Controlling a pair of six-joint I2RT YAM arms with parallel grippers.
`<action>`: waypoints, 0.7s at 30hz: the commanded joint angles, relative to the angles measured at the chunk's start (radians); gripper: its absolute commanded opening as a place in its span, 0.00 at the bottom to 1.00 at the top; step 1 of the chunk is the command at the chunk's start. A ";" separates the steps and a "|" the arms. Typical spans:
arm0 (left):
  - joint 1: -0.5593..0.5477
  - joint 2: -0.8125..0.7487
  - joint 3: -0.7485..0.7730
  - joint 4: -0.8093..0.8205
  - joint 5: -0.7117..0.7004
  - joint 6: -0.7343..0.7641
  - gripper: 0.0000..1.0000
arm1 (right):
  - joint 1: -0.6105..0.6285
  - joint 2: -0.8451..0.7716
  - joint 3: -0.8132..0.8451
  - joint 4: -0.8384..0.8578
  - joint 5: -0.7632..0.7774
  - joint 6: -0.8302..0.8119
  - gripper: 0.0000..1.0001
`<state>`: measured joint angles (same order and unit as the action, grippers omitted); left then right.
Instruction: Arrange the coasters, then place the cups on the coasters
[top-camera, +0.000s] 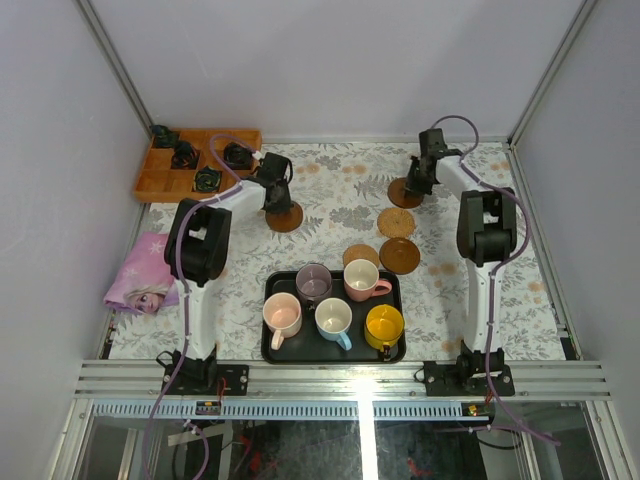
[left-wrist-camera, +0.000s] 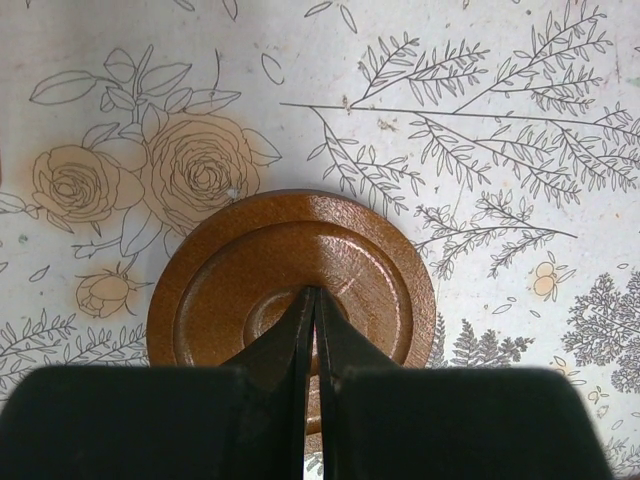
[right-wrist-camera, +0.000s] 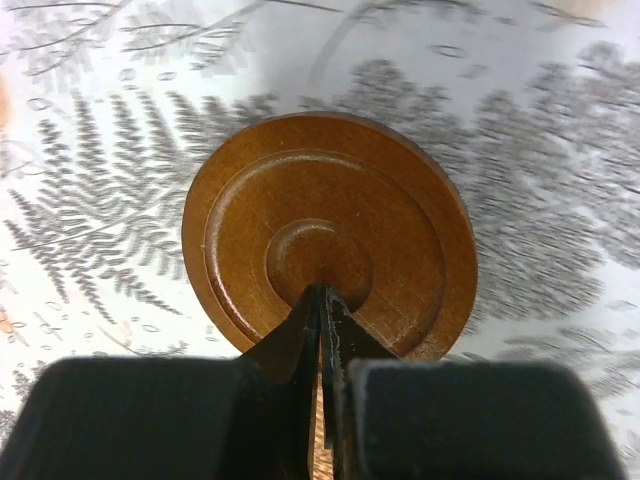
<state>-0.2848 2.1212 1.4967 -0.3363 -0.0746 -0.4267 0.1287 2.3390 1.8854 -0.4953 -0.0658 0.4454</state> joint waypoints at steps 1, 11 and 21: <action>0.011 0.062 0.035 -0.056 0.003 0.056 0.00 | -0.058 -0.050 -0.114 -0.050 0.124 0.016 0.00; 0.019 0.109 0.116 -0.076 -0.004 0.061 0.00 | -0.065 -0.201 -0.323 -0.033 0.182 0.045 0.00; 0.031 0.124 0.194 -0.075 -0.009 0.094 0.00 | -0.064 -0.299 -0.319 -0.052 0.164 0.004 0.00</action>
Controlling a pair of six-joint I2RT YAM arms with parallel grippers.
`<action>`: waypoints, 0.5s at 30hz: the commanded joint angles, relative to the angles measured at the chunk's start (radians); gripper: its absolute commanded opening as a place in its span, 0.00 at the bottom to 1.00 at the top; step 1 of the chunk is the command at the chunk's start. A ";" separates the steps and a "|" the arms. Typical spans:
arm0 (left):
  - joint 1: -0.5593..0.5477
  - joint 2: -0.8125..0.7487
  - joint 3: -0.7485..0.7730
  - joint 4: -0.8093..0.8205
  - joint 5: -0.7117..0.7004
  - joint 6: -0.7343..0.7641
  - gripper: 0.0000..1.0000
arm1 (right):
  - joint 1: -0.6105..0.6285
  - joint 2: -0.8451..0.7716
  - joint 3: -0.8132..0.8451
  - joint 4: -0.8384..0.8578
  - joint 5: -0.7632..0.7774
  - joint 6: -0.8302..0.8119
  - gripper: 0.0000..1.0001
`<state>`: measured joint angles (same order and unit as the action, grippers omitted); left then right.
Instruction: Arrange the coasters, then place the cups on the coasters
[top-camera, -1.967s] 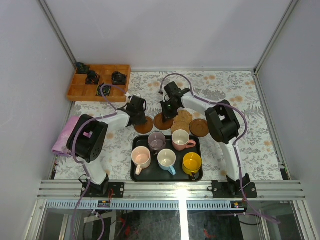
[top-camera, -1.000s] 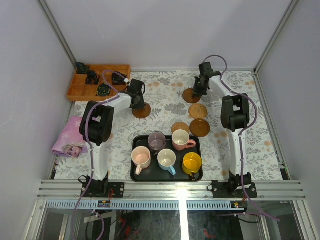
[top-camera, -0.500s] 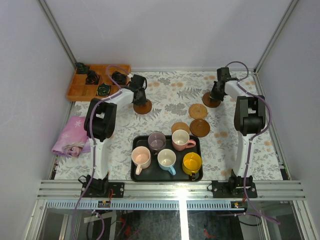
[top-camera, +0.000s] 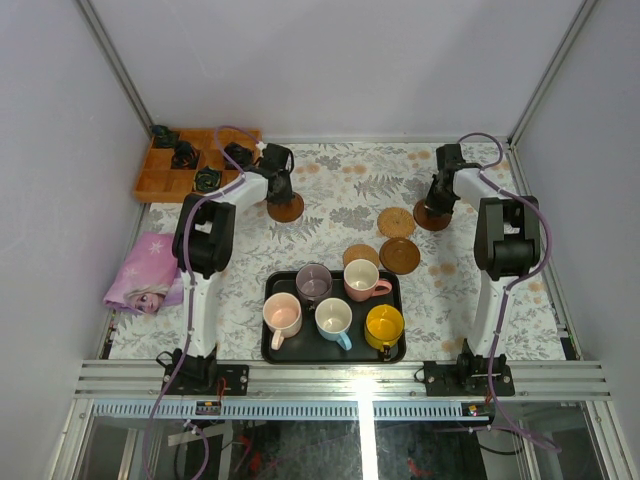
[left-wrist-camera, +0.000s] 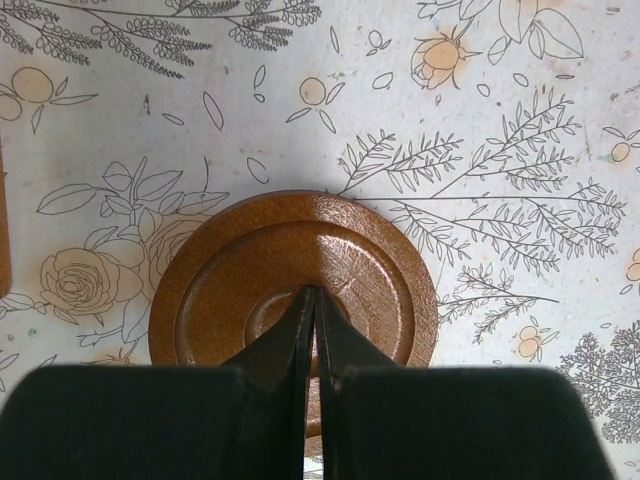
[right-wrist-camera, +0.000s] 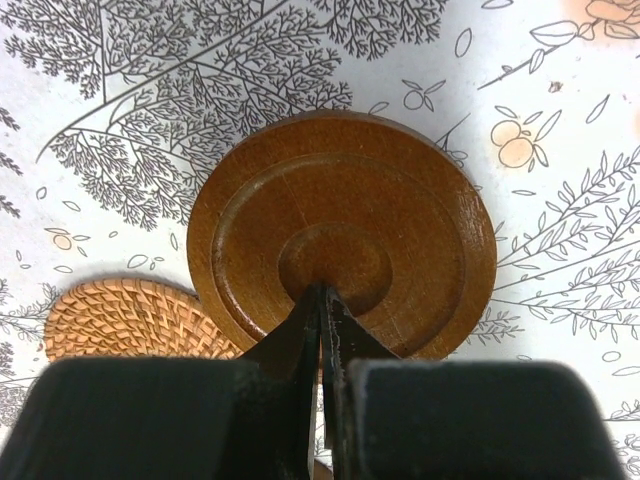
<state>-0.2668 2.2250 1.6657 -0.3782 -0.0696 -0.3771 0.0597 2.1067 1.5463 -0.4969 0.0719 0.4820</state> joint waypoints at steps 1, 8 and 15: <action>0.012 0.007 0.024 -0.030 -0.011 0.049 0.00 | 0.005 -0.074 0.035 -0.053 0.023 -0.041 0.00; 0.012 -0.150 -0.062 0.057 0.028 0.079 0.00 | 0.010 -0.160 0.092 -0.050 -0.003 -0.073 0.03; 0.005 -0.280 -0.206 0.155 0.187 0.027 0.00 | 0.040 -0.260 0.010 -0.058 -0.010 -0.091 0.09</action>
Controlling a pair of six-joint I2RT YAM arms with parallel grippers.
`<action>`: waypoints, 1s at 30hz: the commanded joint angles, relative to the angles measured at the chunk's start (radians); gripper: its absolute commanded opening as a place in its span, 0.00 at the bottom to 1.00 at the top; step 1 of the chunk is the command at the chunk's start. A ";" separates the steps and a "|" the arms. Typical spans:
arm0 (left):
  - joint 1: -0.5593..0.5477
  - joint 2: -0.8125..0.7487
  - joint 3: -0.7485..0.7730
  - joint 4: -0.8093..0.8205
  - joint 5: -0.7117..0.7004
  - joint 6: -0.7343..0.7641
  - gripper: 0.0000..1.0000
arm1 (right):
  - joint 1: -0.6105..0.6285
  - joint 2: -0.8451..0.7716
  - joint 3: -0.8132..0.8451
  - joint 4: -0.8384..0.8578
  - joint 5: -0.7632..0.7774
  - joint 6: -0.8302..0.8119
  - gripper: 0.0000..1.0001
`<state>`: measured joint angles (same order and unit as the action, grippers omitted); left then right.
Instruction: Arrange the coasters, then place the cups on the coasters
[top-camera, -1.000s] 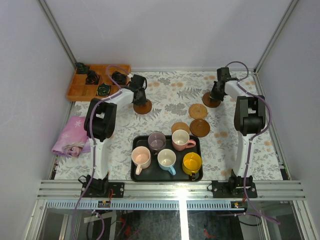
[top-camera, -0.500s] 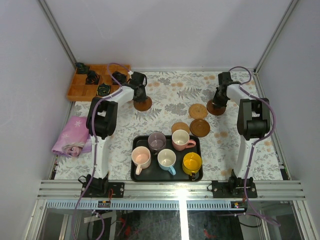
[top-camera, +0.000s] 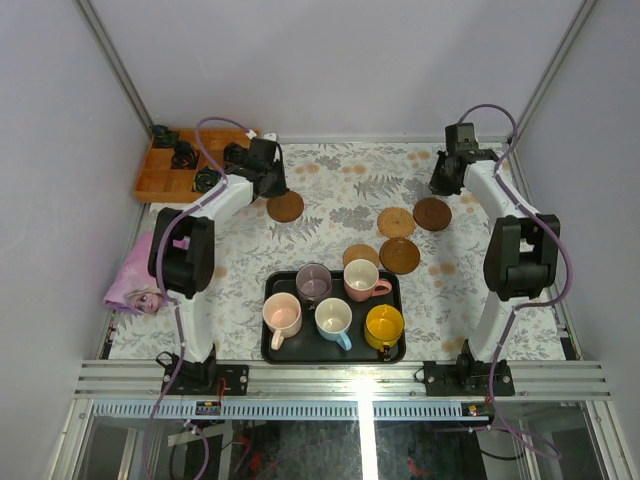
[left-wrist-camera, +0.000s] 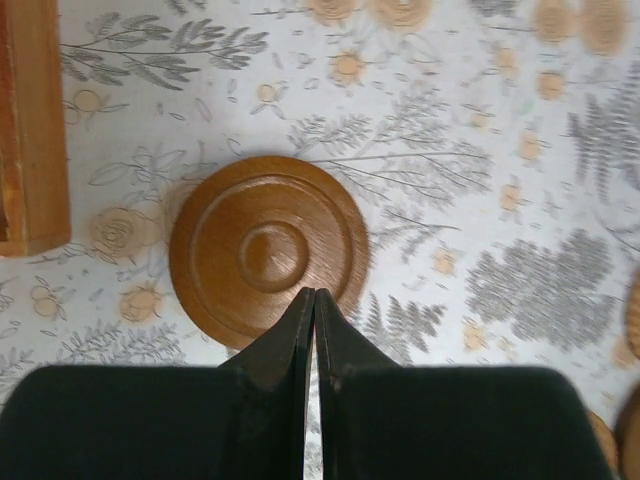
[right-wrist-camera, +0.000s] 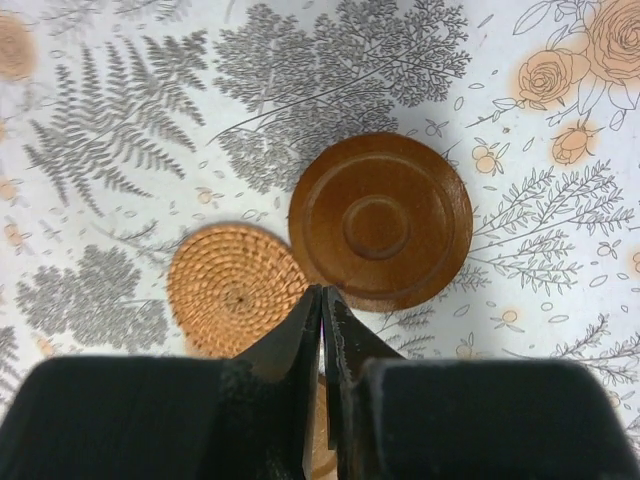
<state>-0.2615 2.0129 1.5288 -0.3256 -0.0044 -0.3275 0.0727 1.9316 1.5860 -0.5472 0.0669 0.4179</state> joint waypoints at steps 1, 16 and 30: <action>-0.006 -0.083 -0.094 0.117 0.165 -0.034 0.00 | 0.032 -0.100 -0.052 -0.008 -0.008 -0.028 0.07; -0.258 -0.102 -0.196 0.144 0.423 -0.043 0.00 | 0.099 -0.224 -0.354 0.024 -0.145 -0.056 0.00; -0.378 -0.063 -0.251 0.178 0.485 -0.064 0.00 | 0.164 -0.193 -0.404 0.029 -0.200 -0.069 0.00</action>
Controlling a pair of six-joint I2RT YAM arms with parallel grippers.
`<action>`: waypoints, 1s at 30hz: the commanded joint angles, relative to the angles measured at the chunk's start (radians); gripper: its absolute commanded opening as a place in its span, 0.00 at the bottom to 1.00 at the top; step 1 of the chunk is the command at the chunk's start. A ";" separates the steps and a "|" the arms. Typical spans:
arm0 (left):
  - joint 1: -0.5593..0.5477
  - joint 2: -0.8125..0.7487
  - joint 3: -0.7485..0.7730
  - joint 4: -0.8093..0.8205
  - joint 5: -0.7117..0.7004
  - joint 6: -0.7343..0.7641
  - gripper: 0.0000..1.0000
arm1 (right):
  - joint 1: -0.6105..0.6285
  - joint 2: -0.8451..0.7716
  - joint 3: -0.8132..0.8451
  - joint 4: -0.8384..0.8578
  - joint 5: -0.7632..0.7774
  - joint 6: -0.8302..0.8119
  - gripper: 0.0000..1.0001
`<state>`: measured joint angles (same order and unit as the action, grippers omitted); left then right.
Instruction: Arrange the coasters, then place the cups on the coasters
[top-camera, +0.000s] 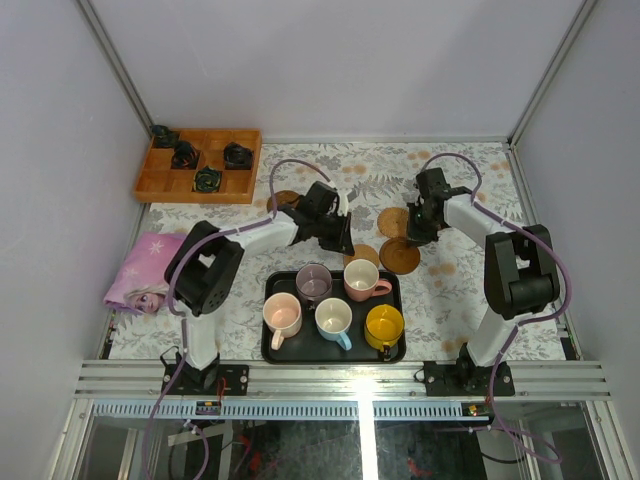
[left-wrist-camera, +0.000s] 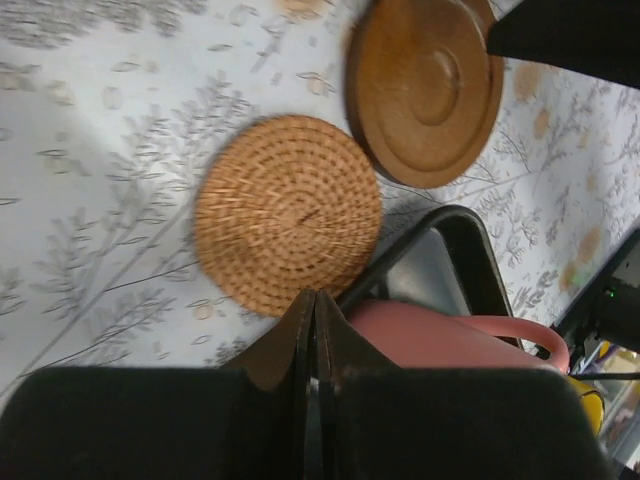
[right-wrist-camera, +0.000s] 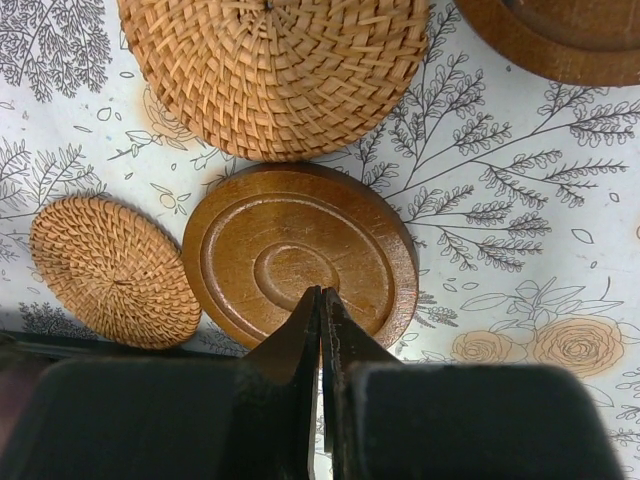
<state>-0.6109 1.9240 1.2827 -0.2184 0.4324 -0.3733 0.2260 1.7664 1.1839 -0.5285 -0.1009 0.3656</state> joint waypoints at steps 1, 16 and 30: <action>-0.032 0.031 -0.004 0.078 0.057 -0.022 0.00 | 0.012 -0.027 -0.001 0.008 -0.033 -0.019 0.00; -0.047 0.143 0.036 0.047 0.085 -0.048 0.00 | 0.038 0.034 -0.001 -0.034 -0.048 -0.057 0.00; -0.029 0.156 0.013 -0.009 -0.108 -0.103 0.00 | 0.103 0.168 0.060 -0.039 -0.132 -0.092 0.00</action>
<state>-0.6537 2.0659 1.3144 -0.1818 0.4557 -0.4538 0.2939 1.8755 1.2053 -0.5499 -0.1707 0.3016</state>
